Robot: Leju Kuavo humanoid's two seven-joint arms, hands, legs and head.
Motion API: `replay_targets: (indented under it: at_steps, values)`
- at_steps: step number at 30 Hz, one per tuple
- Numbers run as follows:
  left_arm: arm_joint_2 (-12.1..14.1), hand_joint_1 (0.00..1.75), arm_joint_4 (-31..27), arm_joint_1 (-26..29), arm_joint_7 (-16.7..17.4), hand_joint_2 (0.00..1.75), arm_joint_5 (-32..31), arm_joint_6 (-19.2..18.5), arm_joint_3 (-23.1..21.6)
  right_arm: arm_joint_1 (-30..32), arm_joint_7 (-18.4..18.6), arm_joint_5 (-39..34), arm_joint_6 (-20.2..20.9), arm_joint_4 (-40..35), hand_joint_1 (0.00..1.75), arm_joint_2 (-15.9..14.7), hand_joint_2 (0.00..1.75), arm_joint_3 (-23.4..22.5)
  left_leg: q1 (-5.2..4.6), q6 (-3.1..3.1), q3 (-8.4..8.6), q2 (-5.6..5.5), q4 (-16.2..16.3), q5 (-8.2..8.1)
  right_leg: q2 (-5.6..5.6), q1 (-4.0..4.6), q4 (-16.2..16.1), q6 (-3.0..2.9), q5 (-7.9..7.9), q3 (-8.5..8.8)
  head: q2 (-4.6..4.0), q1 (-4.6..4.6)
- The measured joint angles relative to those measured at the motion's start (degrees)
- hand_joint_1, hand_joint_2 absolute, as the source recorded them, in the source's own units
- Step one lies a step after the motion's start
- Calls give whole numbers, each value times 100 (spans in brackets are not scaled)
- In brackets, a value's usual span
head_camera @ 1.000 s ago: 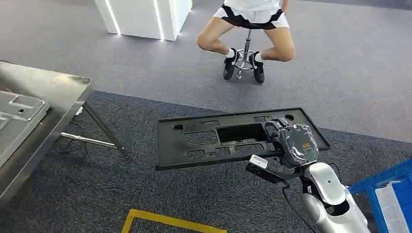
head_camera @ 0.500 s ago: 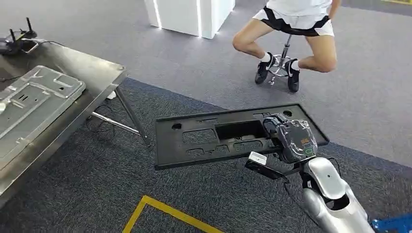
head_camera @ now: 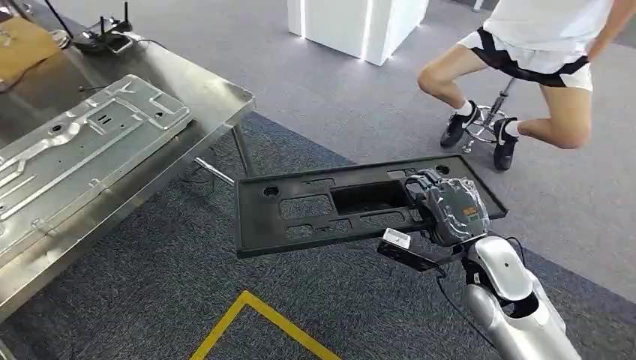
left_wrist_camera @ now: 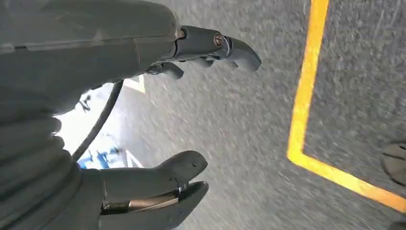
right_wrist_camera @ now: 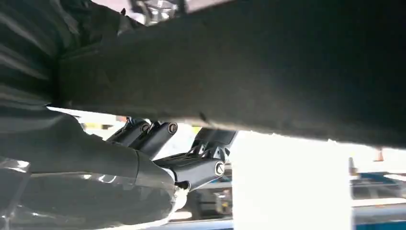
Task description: Take the parts from the cabinet and place them on the table.
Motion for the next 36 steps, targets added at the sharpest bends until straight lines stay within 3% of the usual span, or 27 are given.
replay_targets:
  at_steps: [1, 2, 3, 4, 6, 8, 9, 10, 11, 13, 14, 16, 17, 18, 19, 22, 23, 24, 25, 26, 28, 29, 30, 32, 33, 34, 36]
  values:
    - [-4, 0, -2, 0, -9, 175, 40, -7, 4, -32, -4, 0, 13, 0, 175, 0, 175, 4, 16, -17, 3, -92, 52, -34, 38, -27, -472, 12, 315, 198, 0, 0]
    - [-7, 0, -4, 0, -13, 175, 53, -7, 7, -70, -4, 0, 24, 0, 175, 0, 175, 4, 26, -50, -1, -162, 114, -77, 172, -59, -924, 28, 568, 385, 0, 0]
    - [-7, 0, -4, 14, -13, 175, 64, -4, 11, -114, -4, -2, 50, 11, 175, 0, 175, 13, 31, -87, -81, -232, 171, -112, 567, -109, -1071, 29, 483, 466, 0, 2]
    - [-7, 0, -4, -12, -13, 175, 79, -7, 13, -152, -2, -4, 66, 15, 175, -2, 175, 22, 22, -118, -144, -321, 268, -128, 604, -116, -1210, 17, 462, 463, 0, -8]
    - [-9, 0, -4, 19, -18, 175, 103, -7, 17, -183, 7, -4, 103, 31, 175, -2, 175, 46, 80, -200, -196, -481, 217, -88, 453, -51, -1185, -32, 454, 462, 0, 0]
    - [0, 0, -4, 39, -22, 175, 116, -7, 17, -264, 4, -7, 120, 26, 175, 22, 175, 68, 97, -245, -222, -557, 228, -102, 266, -112, -1273, -118, 489, 530, 0, -2]
    - [-20, 0, -9, 41, -31, 175, 120, -7, 17, -296, -2, -7, 136, 28, 175, 26, 175, 77, 37, -275, -261, -147, 362, -180, 198, -94, -1323, -158, 482, 581, 0, -2]
    - [-17, 0, -9, 27, -37, 175, 131, -4, 20, -318, -2, -7, 151, 28, 175, 26, 175, 79, 48, -310, -409, 131, 661, -345, 103, -74, -1355, -182, 479, 622, 0, -13]
    - [-13, 0, -9, 19, -42, 175, 133, -4, 24, -337, 15, -5, 181, 31, 175, 26, 175, 79, 67, -338, -651, 289, 1125, -552, -2, -52, -1361, -199, 465, 648, 0, -11]
    - [-15, 0, -9, 16, -48, 175, 142, -2, 37, -350, 17, -4, 201, 37, 175, 28, 175, 92, 96, -366, -1048, 380, 1833, -766, -197, -28, -1360, -213, 425, 678, 0, -13]
    - [-15, 0, -9, 19, -48, 175, 151, -2, 41, -351, 18, -4, 212, 37, 175, 35, 175, 103, 105, -372, -1070, 386, 1840, -687, -279, -24, -1359, -211, 404, 696, 0, -11]
    - [-15, 0, -9, 36, -48, 175, 151, -4, 44, -369, 17, -2, 214, 37, 175, 50, 175, 122, 104, -346, -723, 422, 1129, -222, -428, -17, -1359, -194, 356, 759, 0, -11]
    - [-15, 0, -9, 42, -48, 175, 151, -2, 46, -393, 17, 0, 216, 37, 175, 59, 175, 131, 88, -306, -398, 572, 507, 73, -503, -12, -1359, -176, 322, 808, 0, -13]
    - [-15, 0, -9, 34, -48, 175, 151, -2, 46, -411, 17, 0, 216, 37, 175, 61, 175, 138, 32, -271, -251, 840, 193, 46, -565, -6, -1372, -158, 300, 837, 0, -11]
    - [-13, 0, -9, 30, -48, 175, 153, 2, 48, -435, 17, 0, 216, 37, 175, 61, 175, 138, -30, -213, -232, 833, 160, 43, -619, 32, -1370, -127, 282, 841, 0, -11]
    - [-11, 0, -9, 47, -50, 175, 160, 2, 50, -469, 28, 0, 227, 39, 175, 85, 175, 149, -50, -127, -262, 622, 162, 33, -781, 25, -1418, -54, 259, 906, 0, -11]
    - [-11, 0, -9, 47, -50, 175, 166, 7, 50, -494, 28, 0, 232, 37, 175, 90, 175, 159, -10, -80, -172, 562, 78, 64, -826, 46, -1428, -4, 218, 915, 0, -11]
    - [-13, 0, -9, 54, -50, 175, 168, 11, 55, -522, 28, 2, 245, 42, 175, 92, 175, 168, 5, -50, -139, 483, 16, 81, -516, -12, -1306, 3, 146, 937, 0, -7]
    - [-13, 0, -9, 45, -50, 175, 170, 11, 59, -541, 29, 2, 240, 37, 175, 94, 175, 175, 26, -12, -117, 452, 3, 87, -254, -18, -990, -18, -36, 785, 0, -11]
    - [-13, 0, -9, 24, -50, 175, 177, 11, 61, -536, 33, 0, 245, 39, 175, 87, 175, 175, 31, 13, -115, 389, 4, 80, -111, -13, -555, -25, -235, 560, 0, -4]
    - [-13, 0, -9, 16, -59, 175, 195, 11, 79, -515, 59, 0, 254, 72, 175, 85, 175, 179, 23, 35, -110, 233, 15, 65, -22, -17, 271, -7, -508, 70, 0, -5]
    - [-13, 0, -9, 15, -64, 175, 203, 9, 87, -507, 66, 2, 262, 90, 175, 85, 175, 184, 22, 35, -107, 137, 33, 58, -21, -17, 375, -4, -437, -47, 0, -7]
    - [-13, 0, -9, 18, -66, 175, 212, 9, 90, -506, 66, 0, 267, 98, 175, 83, 175, 186, 24, 26, -98, 49, 51, 43, -15, -19, 202, -6, -232, -20, 0, -4]
    - [-15, 0, -9, 19, -66, 175, 214, 9, 94, -519, 66, 0, 267, 96, 175, 83, 175, 192, 36, -7, -70, -126, 109, -3, 61, -32, -684, -21, 372, 317, 0, -7]
    - [-17, 0, -9, 28, -68, 175, 217, 4, 96, -523, 66, 0, 267, 98, 175, 83, 175, 197, 44, -35, -91, -195, 142, -34, 292, -48, -1123, -31, 576, 472, 0, -4]
    - [-17, 0, -9, 13, -68, 175, 219, 2, 101, -526, 66, 0, 267, 101, 175, 83, 175, 201, 21, -67, -143, -266, 214, -57, 508, -69, -1255, -36, 473, 538, 0, -9]
    - [-17, 0, -9, 25, -72, 175, 221, 0, 109, -521, 66, 2, 271, 111, 175, 83, 175, 210, 68, -131, -203, -396, 199, -28, 397, -20, -1271, -37, 455, 527, 0, -7]
